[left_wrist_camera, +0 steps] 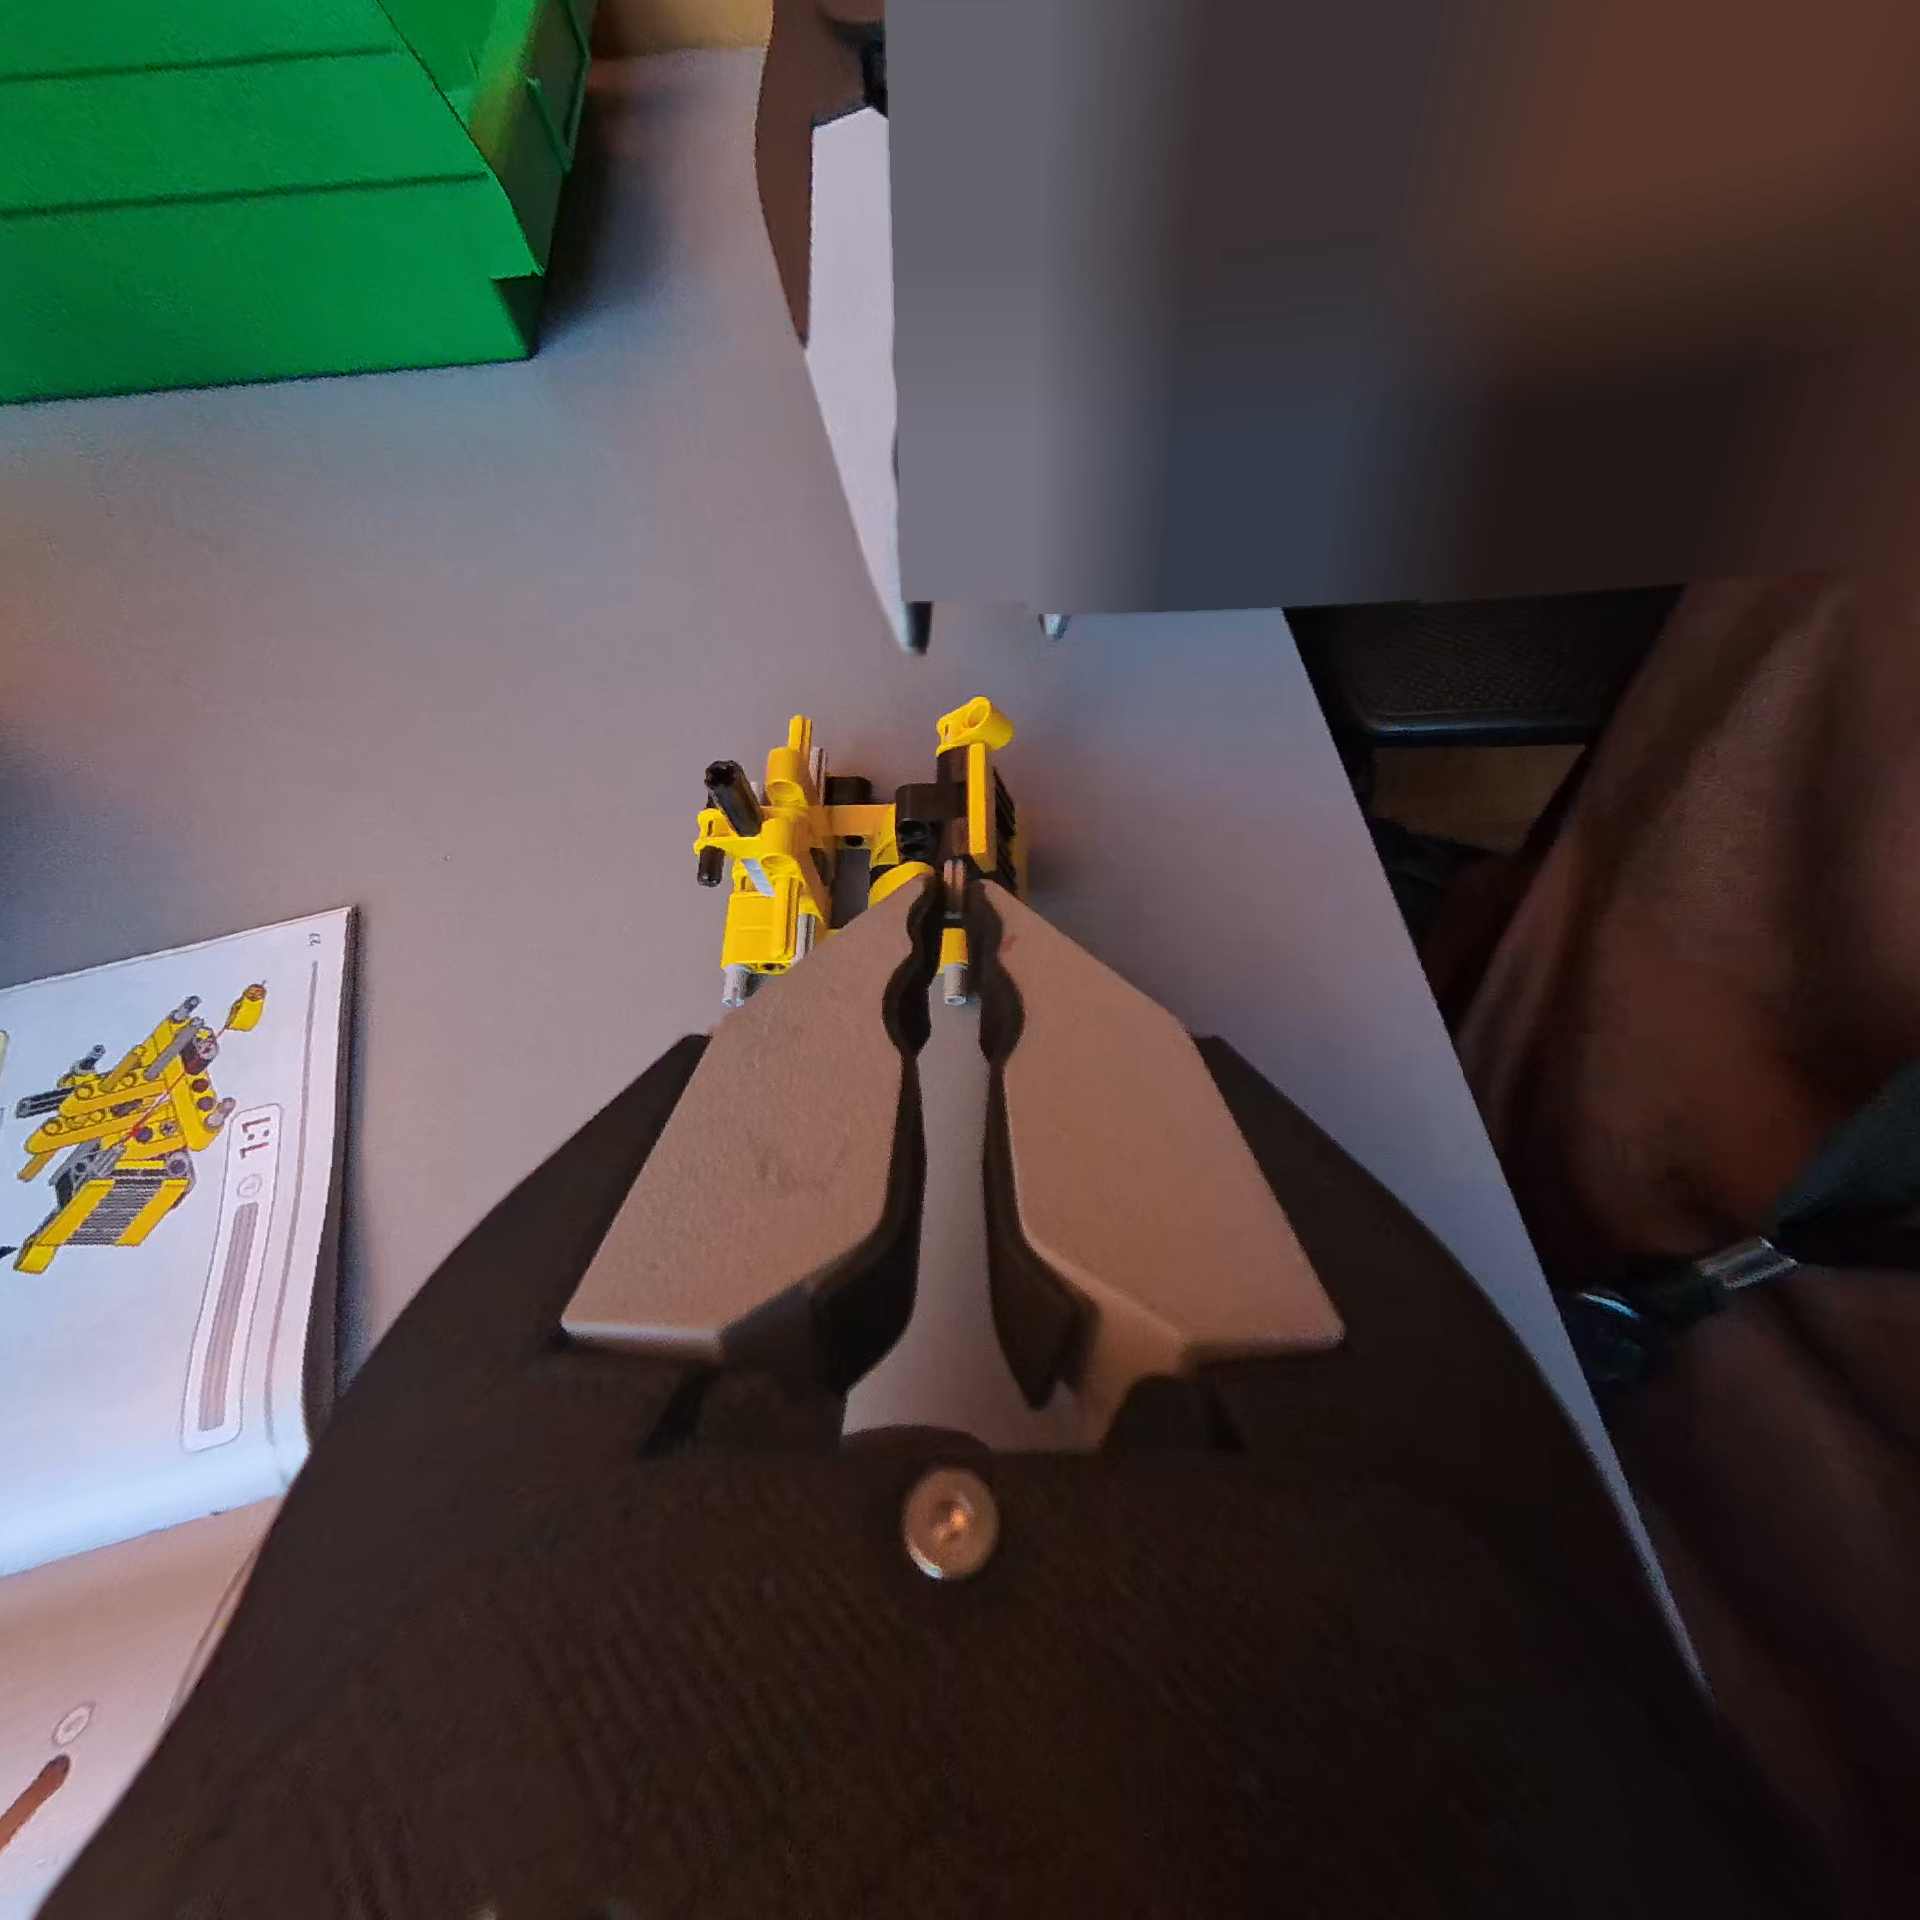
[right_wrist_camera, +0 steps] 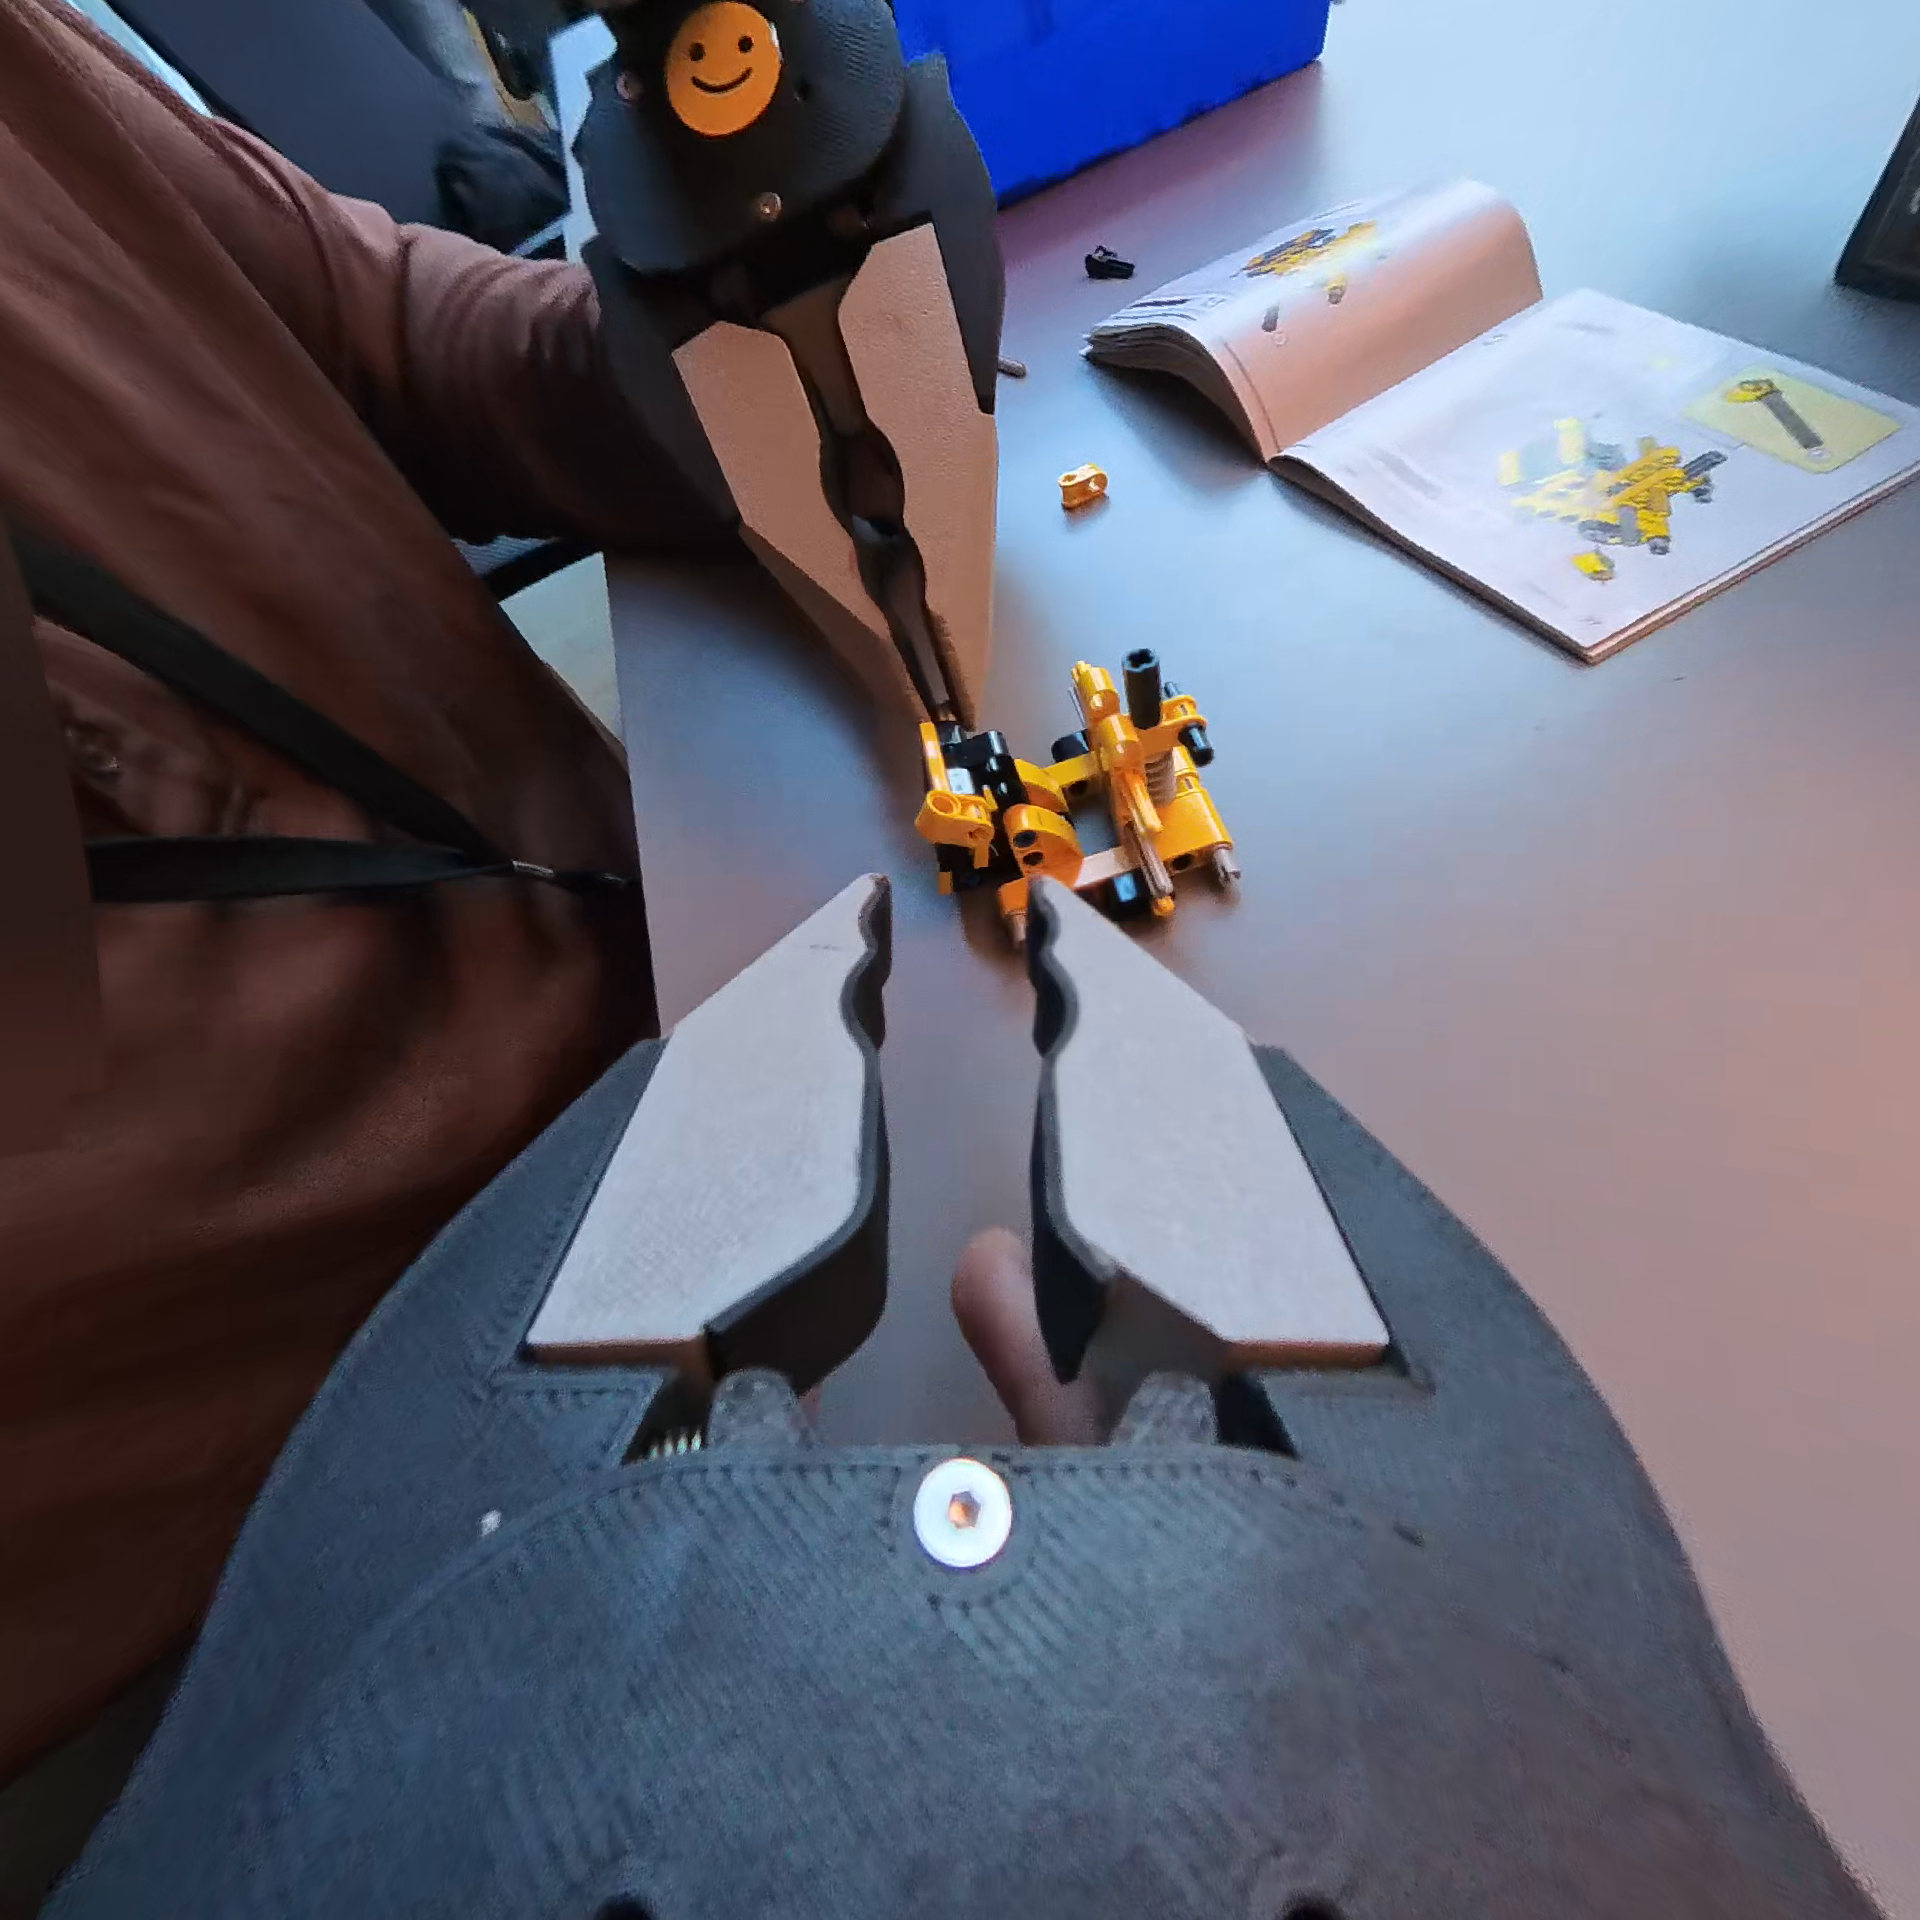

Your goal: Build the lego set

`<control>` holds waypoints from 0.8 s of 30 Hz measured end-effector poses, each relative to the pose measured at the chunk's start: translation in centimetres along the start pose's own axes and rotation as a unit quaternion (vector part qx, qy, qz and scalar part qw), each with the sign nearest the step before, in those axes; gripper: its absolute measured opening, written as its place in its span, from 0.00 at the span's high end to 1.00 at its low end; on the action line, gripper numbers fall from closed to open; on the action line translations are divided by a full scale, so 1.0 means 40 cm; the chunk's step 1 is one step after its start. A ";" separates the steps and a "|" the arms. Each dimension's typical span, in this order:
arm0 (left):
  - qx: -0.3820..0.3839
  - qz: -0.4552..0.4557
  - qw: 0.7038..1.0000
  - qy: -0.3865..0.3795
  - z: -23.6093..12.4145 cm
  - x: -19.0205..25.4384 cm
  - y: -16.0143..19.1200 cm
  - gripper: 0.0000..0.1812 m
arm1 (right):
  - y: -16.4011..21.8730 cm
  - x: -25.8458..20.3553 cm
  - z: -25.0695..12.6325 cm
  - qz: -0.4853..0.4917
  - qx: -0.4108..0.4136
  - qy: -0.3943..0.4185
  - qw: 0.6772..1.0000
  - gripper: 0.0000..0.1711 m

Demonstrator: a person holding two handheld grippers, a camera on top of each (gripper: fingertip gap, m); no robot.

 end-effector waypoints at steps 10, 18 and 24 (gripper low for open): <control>0.004 0.013 1.000 0.000 0.005 0.000 -0.002 1.00 | -0.004 -0.014 0.029 0.021 -0.002 -0.022 1.000 0.92; 0.007 0.015 1.000 0.003 0.002 0.004 -0.002 1.00 | -0.001 0.001 0.040 0.055 -0.017 -0.043 0.997 0.95; 0.004 0.023 1.000 0.002 0.000 0.006 0.000 1.00 | 0.006 0.003 0.040 0.074 -0.027 -0.046 0.996 1.00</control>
Point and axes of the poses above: each gripper's, where its closed fingertips meet, z out along the fingers, y out of its underside, x = y × z across the jaws, the point moved 3 cm from there along -z, back along the fingers, and after that the axes turned 10 degrees about x, right-handed, at the moved point
